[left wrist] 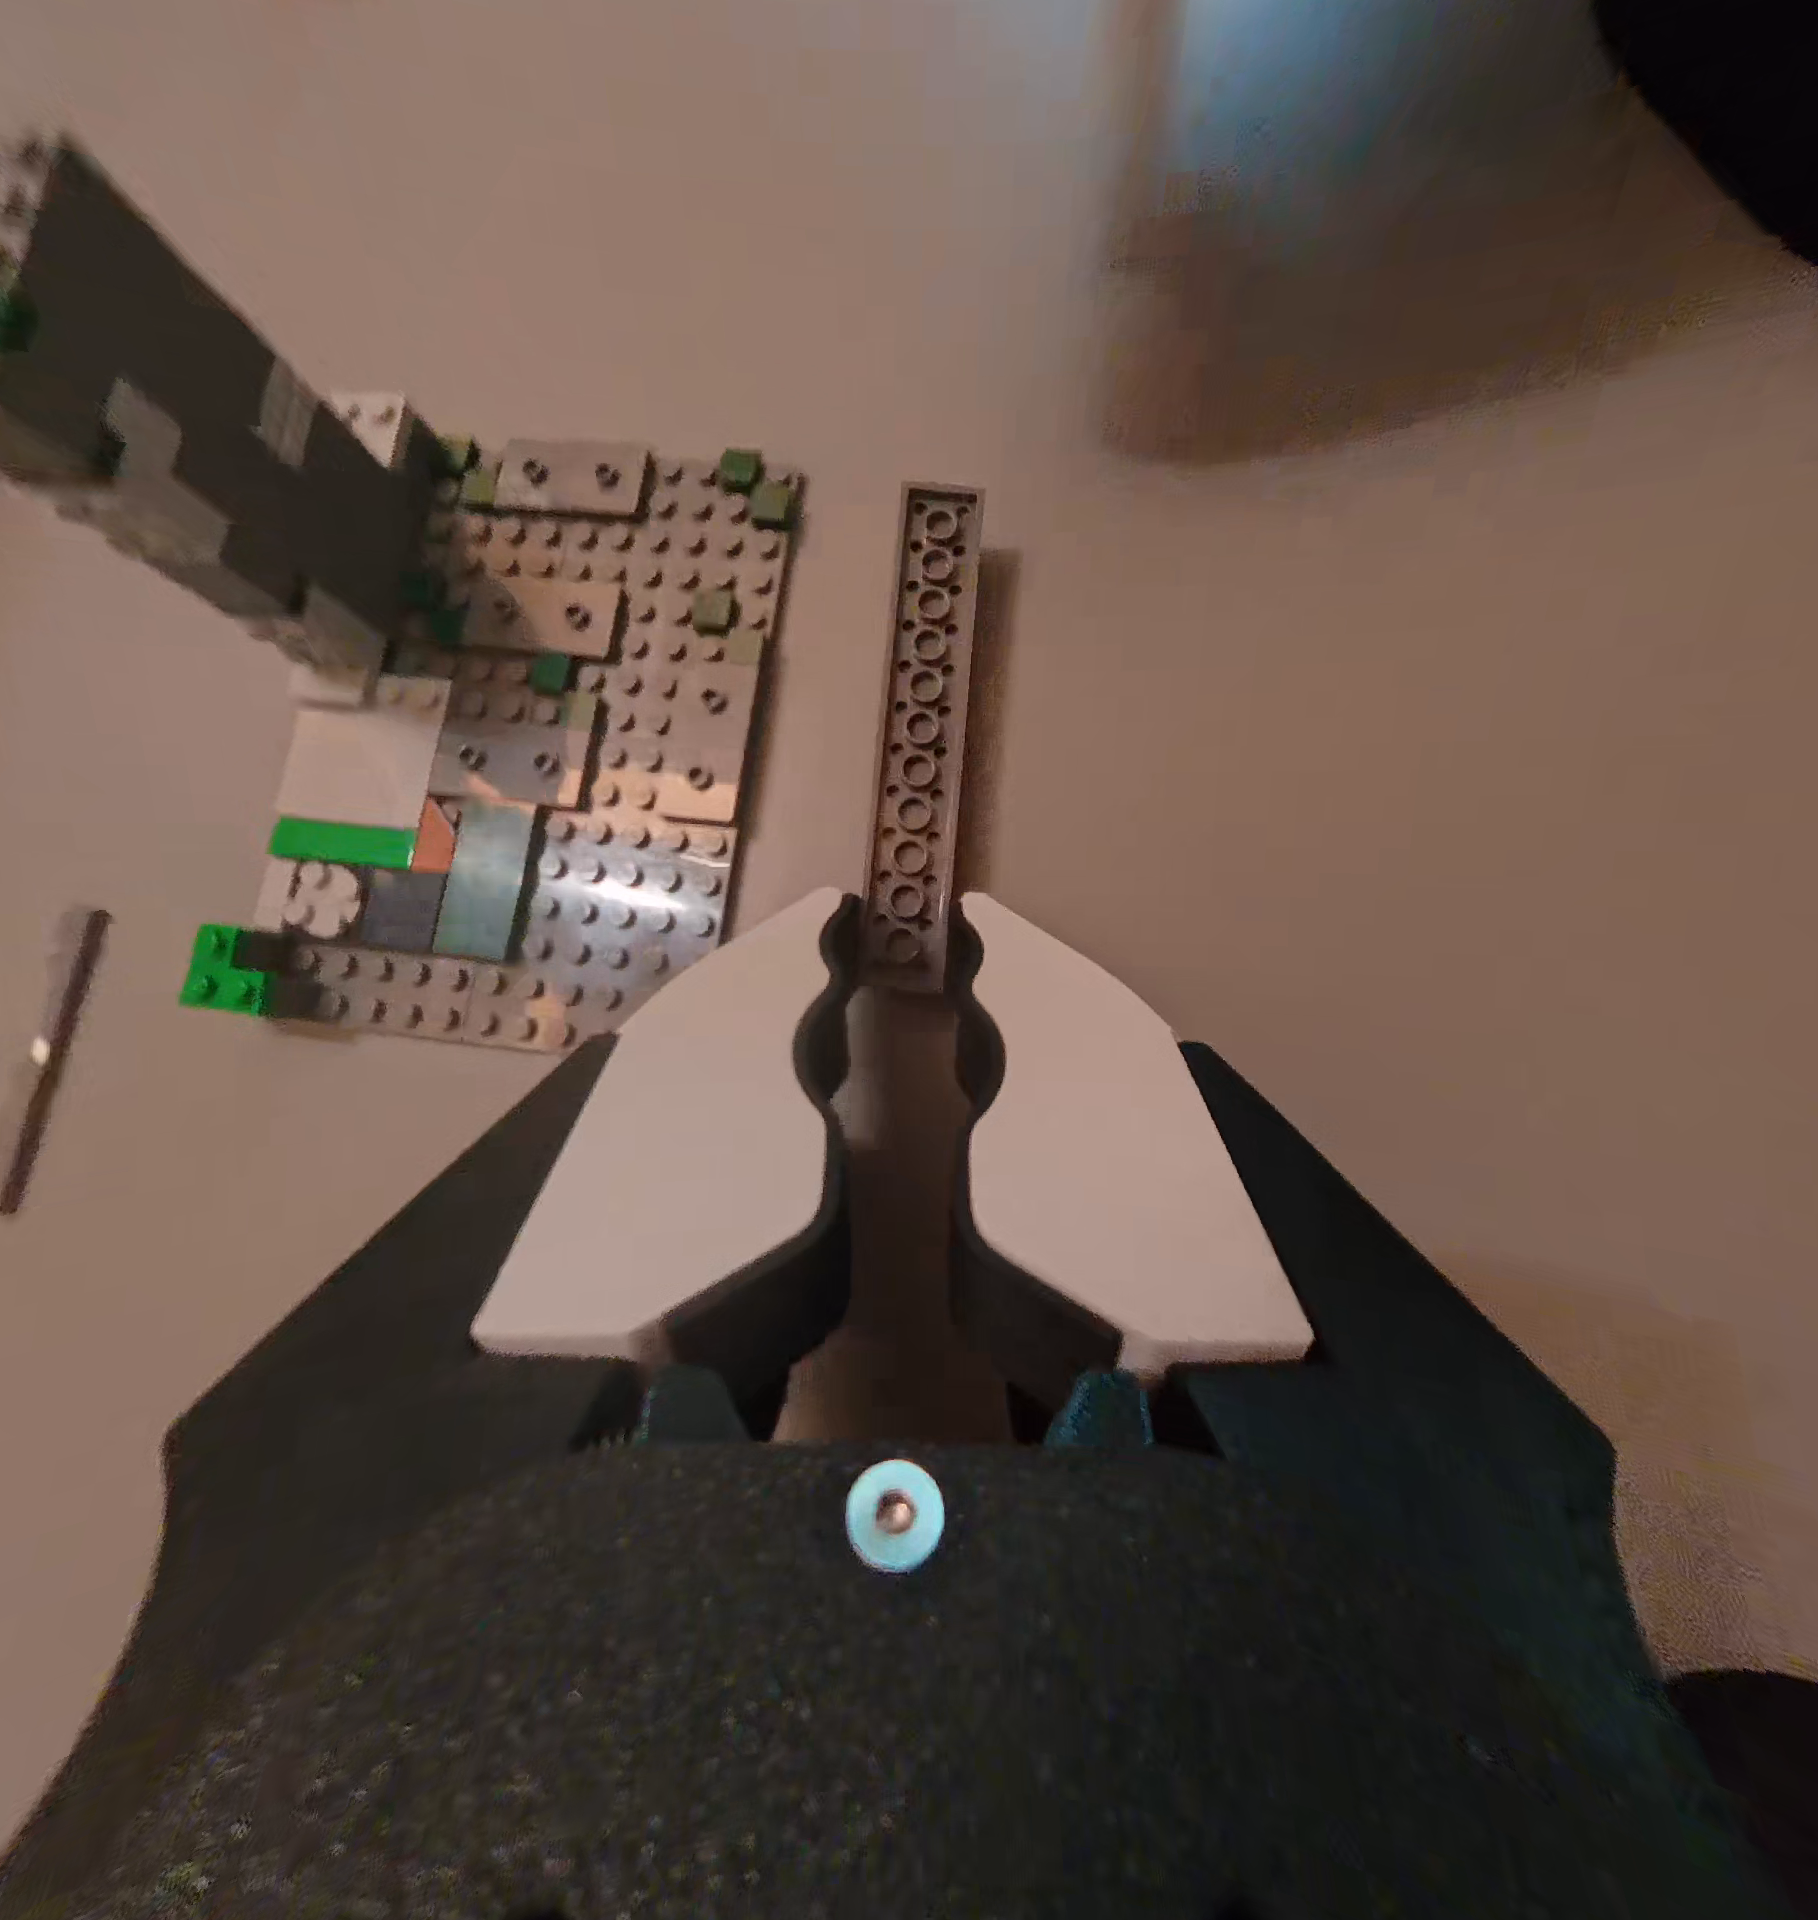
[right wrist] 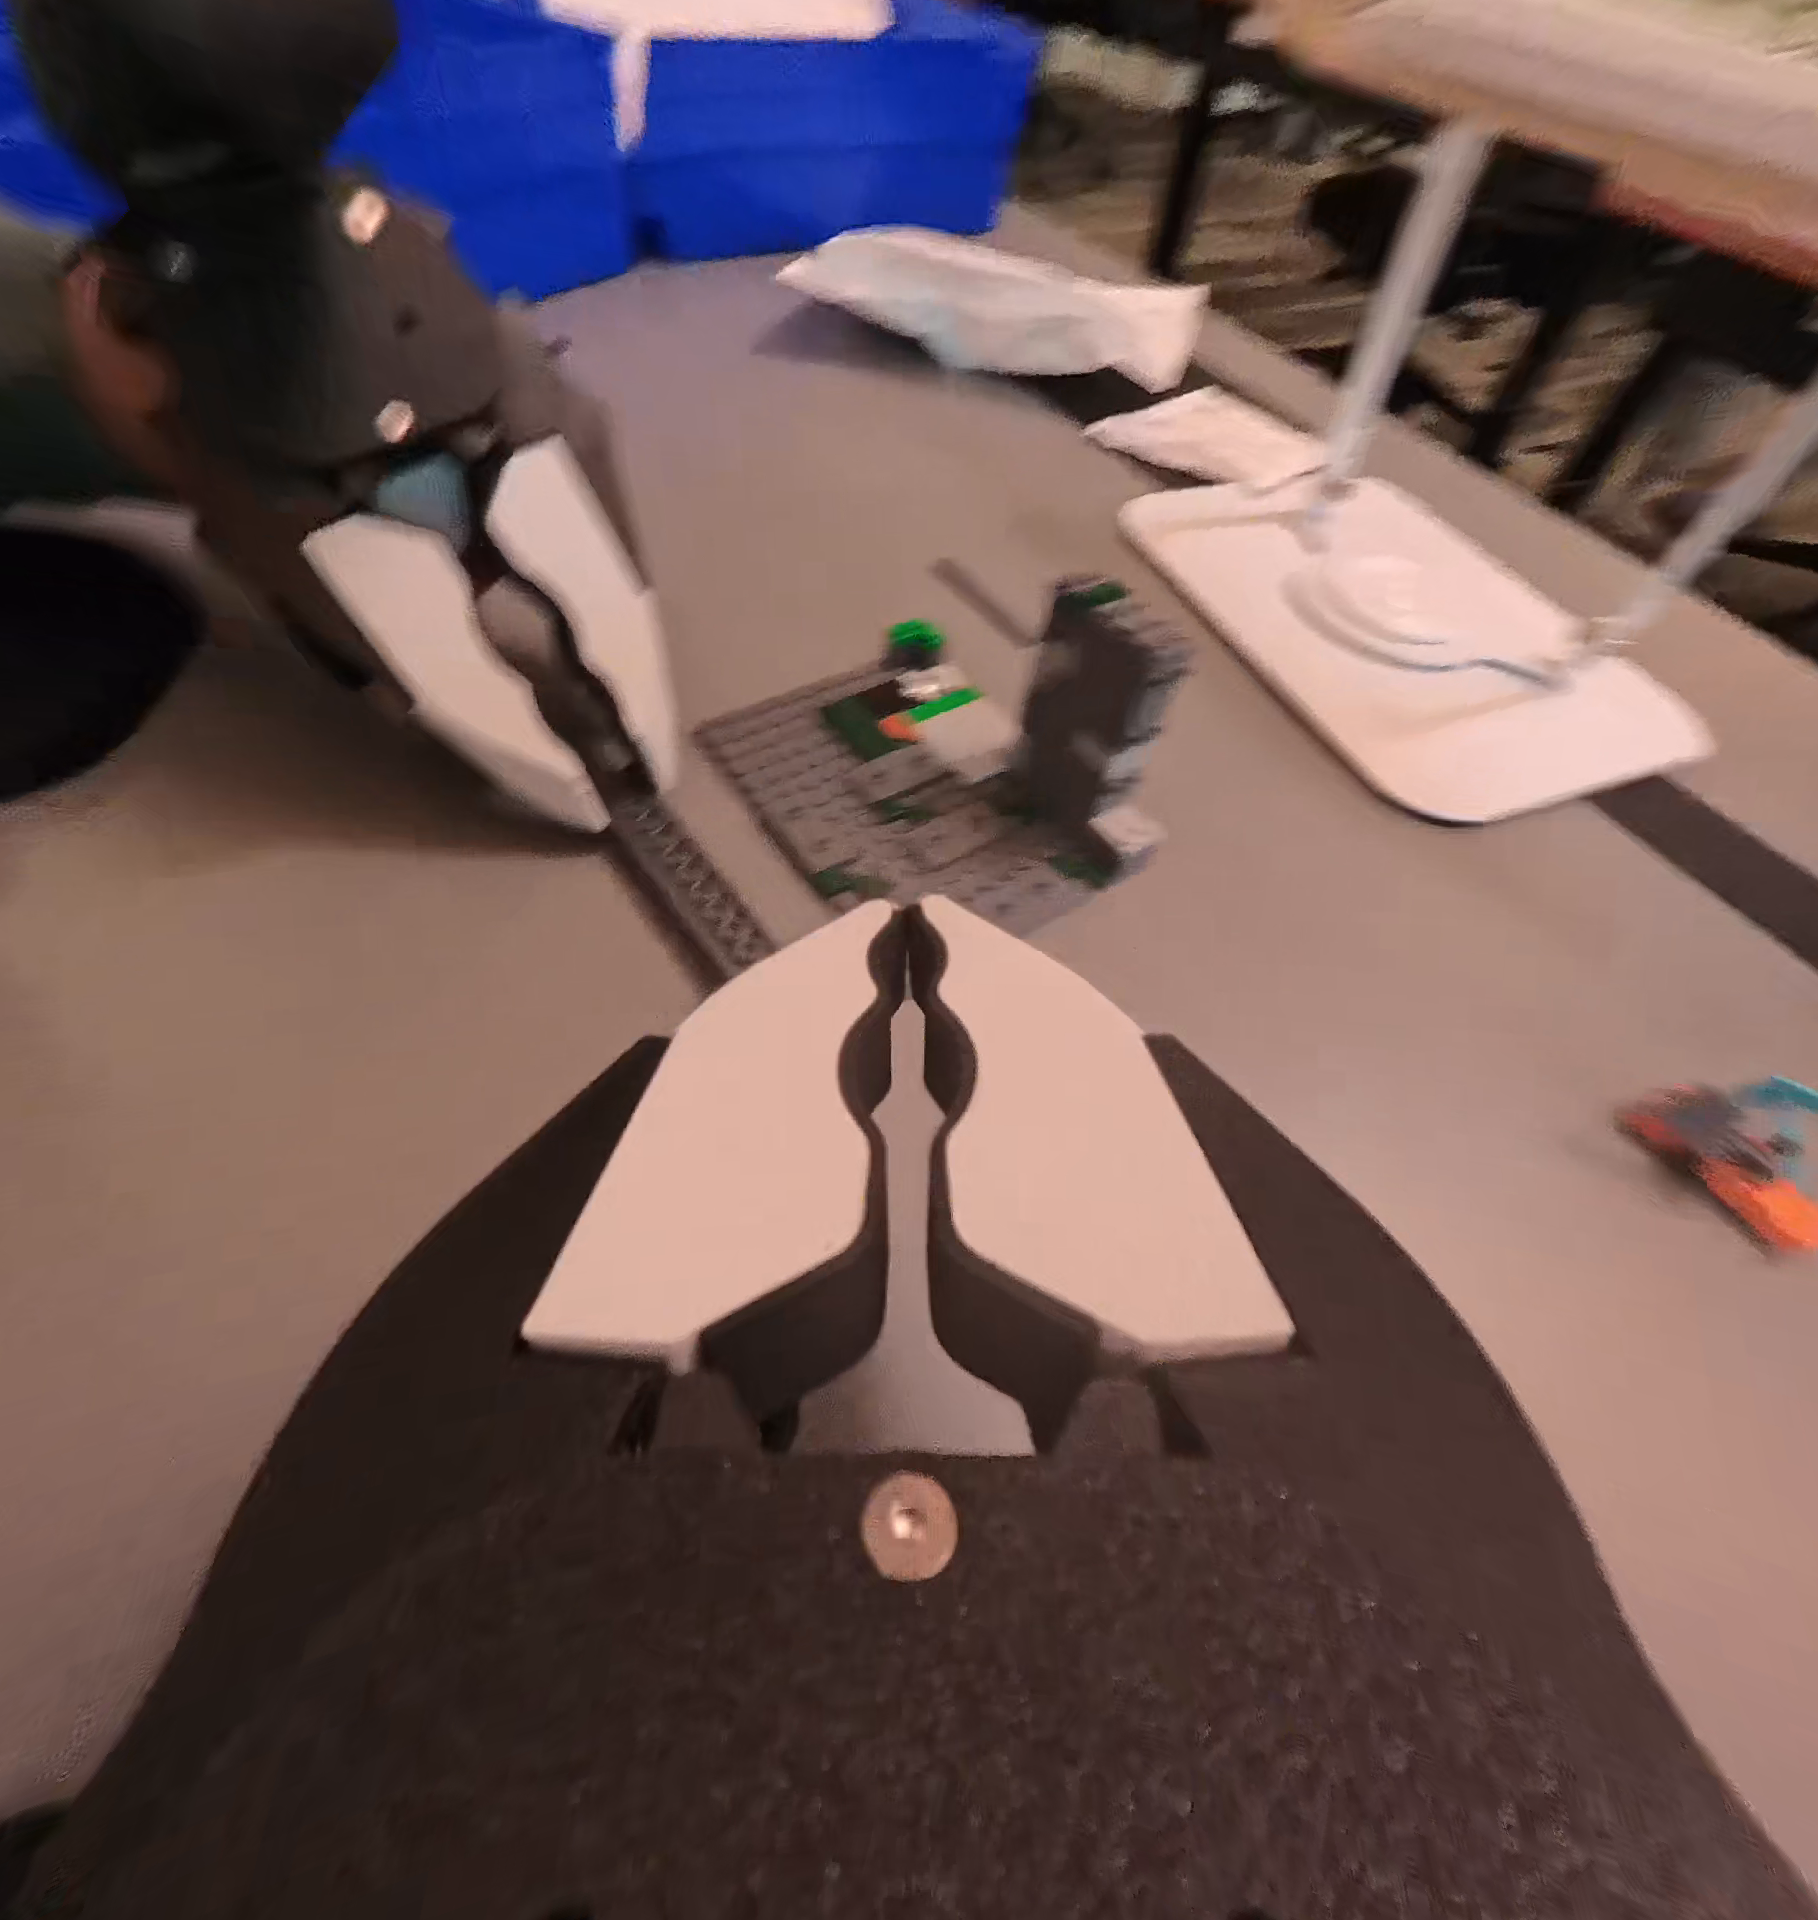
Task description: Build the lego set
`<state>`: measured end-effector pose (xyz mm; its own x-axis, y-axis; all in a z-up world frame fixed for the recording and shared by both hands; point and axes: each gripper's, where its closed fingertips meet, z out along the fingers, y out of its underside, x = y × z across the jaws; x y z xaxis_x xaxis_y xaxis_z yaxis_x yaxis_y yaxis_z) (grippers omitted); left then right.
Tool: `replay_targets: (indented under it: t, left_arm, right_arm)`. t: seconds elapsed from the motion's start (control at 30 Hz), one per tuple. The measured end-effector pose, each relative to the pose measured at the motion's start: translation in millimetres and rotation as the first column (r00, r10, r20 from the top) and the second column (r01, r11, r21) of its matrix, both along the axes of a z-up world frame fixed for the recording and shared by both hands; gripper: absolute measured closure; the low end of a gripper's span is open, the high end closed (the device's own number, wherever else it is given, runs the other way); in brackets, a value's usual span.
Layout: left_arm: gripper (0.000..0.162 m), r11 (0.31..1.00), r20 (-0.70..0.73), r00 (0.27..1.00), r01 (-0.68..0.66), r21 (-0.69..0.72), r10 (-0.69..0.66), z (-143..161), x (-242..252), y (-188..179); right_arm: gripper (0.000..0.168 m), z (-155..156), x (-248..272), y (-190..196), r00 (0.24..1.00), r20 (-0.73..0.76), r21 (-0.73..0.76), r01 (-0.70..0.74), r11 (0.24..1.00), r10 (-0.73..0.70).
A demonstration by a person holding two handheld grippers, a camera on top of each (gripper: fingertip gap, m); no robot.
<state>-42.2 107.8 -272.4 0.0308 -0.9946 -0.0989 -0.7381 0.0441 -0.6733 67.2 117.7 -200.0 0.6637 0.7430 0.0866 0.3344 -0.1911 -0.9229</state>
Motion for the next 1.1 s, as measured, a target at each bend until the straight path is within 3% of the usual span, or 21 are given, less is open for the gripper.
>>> replay_targets:
  t: [0.03, 0.1, 0.23, 0.43, 0.53, 0.63, 0.67, 0.8, 0.9, 1.0, 1.1]
  left_arm:
    - [0.147, 0.999, 0.007, 1.0, 0.017, 0.04, -0.017, 3.2, 0.5, -2.2]
    - [0.147, 0.997, 0.013, 0.999, 0.048, 0.064, -0.048, 8.8, 0.9, -9.2]
    - [0.147, 0.994, 0.058, 0.994, 0.098, -0.055, -0.095, 18.8, -0.9, -24.8]
    - [0.147, 0.931, 0.147, 0.98, 0.176, -0.32, -0.135, 32.3, -6.9, -44.2]
    - [0.147, 0.879, 0.169, 0.975, 0.206, -0.43, -0.146, 34.2, -9.6, -52.1]
    - [0.147, 0.856, 0.18, 0.974, 0.208, -0.474, -0.137, 33.9, -11.1, -54.1]
    - [0.149, 0.866, 0.18, 0.975, 0.197, -0.46, -0.126, 34.5, -11.3, -51.4]
    - [0.132, 0.942, 0.202, 0.967, 0.204, -0.265, -0.152, 41.6, -12.8, -44.6]
    - [0.131, 0.982, 0.215, 0.962, 0.182, -0.045, -0.168, 45.4, -7.3, -41.7]
    - [0.133, 0.972, 0.179, 0.964, 0.169, 0.161, -0.197, 42.4, -2.0, -40.9]
    - [0.133, 0.932, 0.118, 0.969, 0.17, 0.321, -0.217, 34.8, 3.3, -39.2]
  right_arm:
    - [0.168, -7.8, -10.4, -8.1, 0.997, 0.037, -0.019, -0.065, 0.998, 0.066]
    - [0.157, -22.8, -28.5, -23.3, 0.978, 0.102, -0.052, -0.178, 0.983, 0.183]
    - [0.14, -30.1, -51.2, -43.5, 0.929, 0.181, 0.003, -0.329, 0.944, 0.323]
    - [0.14, -28.0, -65.7, -62.8, 0.842, 0.385, 0.163, -0.466, 0.87, 0.379]
    - [0.157, -29.0, -71.3, -65.6, 0.805, 0.487, 0.236, -0.495, 0.836, 0.339]
    - [0.161, -25.6, -74.5, -67.9, 0.801, 0.5, 0.271, -0.506, 0.819, 0.329]
    - [0.163, -28.0, -74.1, -68.9, 0.804, 0.482, 0.24, -0.504, 0.83, 0.349]
    - [0.164, -29.2, -68.0, -64.7, 0.878, 0.267, 0.045, -0.422, 0.906, 0.396]
    - [0.164, -30.0, -64.0, -62.7, 0.914, 0.088, -0.175, -0.377, 0.91, 0.396]
    - [0.164, -37.1, -61.7, -62.6, 0.939, -0.075, -0.421, -0.335, 0.843, 0.335]
    - [0.164, -34.9, -64.3, -66.5, 0.923, -0.302, -0.604, -0.378, 0.701, 0.238]
